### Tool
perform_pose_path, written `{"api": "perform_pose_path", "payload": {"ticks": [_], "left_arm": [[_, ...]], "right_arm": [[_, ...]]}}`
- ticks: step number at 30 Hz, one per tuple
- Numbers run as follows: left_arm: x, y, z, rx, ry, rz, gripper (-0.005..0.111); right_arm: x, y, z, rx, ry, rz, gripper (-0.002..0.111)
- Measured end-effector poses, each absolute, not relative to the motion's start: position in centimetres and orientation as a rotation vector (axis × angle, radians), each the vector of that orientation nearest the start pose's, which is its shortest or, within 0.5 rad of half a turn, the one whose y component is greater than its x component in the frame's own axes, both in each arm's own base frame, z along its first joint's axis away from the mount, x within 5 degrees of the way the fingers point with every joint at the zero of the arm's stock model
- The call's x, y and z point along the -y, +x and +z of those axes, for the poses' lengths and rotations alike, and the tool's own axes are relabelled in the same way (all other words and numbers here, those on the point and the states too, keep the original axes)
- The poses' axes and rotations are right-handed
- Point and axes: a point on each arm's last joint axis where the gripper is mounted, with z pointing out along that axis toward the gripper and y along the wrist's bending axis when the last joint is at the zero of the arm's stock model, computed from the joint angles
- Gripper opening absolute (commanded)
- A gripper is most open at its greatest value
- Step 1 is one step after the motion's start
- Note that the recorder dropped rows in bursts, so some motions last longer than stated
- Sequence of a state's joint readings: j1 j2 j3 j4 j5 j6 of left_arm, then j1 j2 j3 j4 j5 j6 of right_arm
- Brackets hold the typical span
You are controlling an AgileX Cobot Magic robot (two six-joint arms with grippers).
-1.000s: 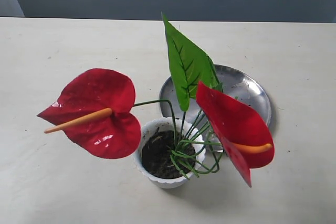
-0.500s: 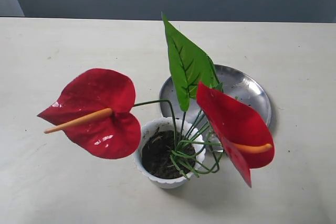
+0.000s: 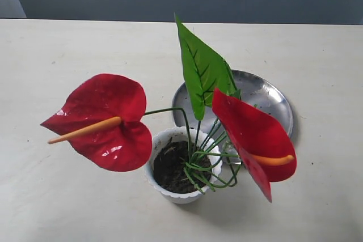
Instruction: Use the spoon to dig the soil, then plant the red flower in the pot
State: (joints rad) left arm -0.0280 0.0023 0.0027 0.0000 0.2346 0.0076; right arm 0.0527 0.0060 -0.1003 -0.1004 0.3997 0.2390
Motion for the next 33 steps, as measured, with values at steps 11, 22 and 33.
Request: {"api": "perform_pose_path", "payload": {"ticks": [11,22,33], "left_arm": [[0.2,5.6,19.1,-1.723,0.031,-0.015,0.000],[0.2,5.6,19.1,-1.723,0.031,-0.015,0.000],[0.2,5.6,19.1,-1.723,0.031,-0.015,0.000]], "right_arm": [[0.0,5.2,18.4,-1.863,0.081,0.083,0.000],[-0.2,5.3,18.0,-1.866,0.041,0.069,0.000],[-0.3,5.3,18.1,-1.859,0.029,0.075,0.000]]}}
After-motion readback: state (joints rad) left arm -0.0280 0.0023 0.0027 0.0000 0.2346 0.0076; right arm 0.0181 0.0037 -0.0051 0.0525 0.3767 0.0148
